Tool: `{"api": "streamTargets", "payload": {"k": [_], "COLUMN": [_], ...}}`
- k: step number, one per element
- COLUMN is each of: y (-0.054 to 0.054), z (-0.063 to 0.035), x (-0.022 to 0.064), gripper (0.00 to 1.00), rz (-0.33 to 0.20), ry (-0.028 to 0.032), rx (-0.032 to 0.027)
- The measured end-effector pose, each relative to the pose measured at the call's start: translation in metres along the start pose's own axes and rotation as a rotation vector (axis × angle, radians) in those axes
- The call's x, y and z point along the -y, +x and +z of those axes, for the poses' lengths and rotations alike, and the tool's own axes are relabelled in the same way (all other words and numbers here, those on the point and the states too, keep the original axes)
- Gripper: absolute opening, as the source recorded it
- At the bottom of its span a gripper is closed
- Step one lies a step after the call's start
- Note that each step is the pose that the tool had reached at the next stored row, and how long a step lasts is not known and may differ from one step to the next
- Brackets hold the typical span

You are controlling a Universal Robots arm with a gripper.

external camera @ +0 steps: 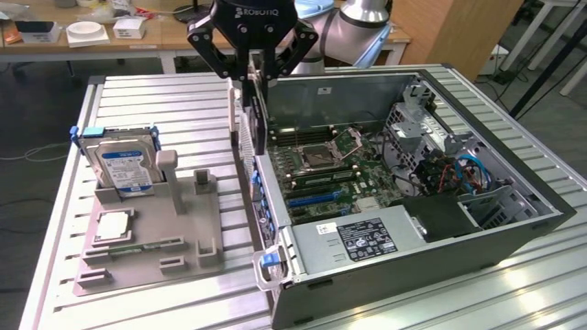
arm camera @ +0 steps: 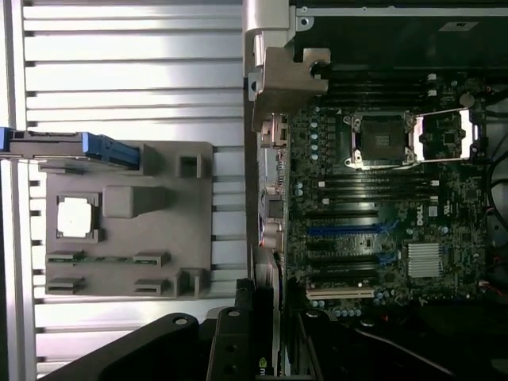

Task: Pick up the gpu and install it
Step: 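Pick up the gpu and move the gpu toward the slot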

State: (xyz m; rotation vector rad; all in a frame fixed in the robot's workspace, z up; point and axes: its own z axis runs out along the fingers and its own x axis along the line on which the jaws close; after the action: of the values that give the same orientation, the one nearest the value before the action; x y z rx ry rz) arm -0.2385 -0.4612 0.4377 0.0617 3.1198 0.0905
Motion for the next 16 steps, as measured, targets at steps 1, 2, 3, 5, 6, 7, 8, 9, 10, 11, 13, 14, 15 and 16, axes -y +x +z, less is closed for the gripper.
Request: {"api": "streamTargets", "payload": {"k": [1,2,3,5,6,7,8,9,10,11,13,14,15,16], "y": [-0.001,-0.002,-0.003,-0.006,-0.007,-0.009,-0.010,-0.012,-0.014,-0.015,-0.019,-0.021,-0.023,-0.026], "z": [0.0000,0.0001,0.0001,0.0002,0.0002,0.0003,0.0003,0.0003,0.0004,0.0004,0.0005,0.0006,0.0006,0.0006], "x": [-0.0001,-0.0001,-0.0001,-0.0002,-0.0003,-0.0004,-0.0004,-0.0005,-0.0005,-0.0006,-0.0007,-0.0008,-0.0009,-0.0010], "gripper": [0.26,0.26,0.26,0.26,0.26,0.26,0.26,0.26,0.26,0.26,0.26,0.26,0.26,0.26], "rz": [-0.005,-0.010,-0.015,-0.026,-0.030,-0.034,-0.039,-0.043,-0.047,-0.051,-0.057,-0.059,-0.061,-0.062], "ry": [-0.0013,-0.0027,-0.0042,-0.0069,-0.0082,-0.0095,-0.0109,-0.0121,-0.0135,-0.0145,-0.0162,-0.0168,-0.0173,-0.0175], "rx": [-0.0004,-0.0007,-0.0011,-0.0018,-0.0021,-0.0024,-0.0027,-0.0030,-0.0033,-0.0035,-0.0039,-0.0040,-0.0042,-0.0043]}}
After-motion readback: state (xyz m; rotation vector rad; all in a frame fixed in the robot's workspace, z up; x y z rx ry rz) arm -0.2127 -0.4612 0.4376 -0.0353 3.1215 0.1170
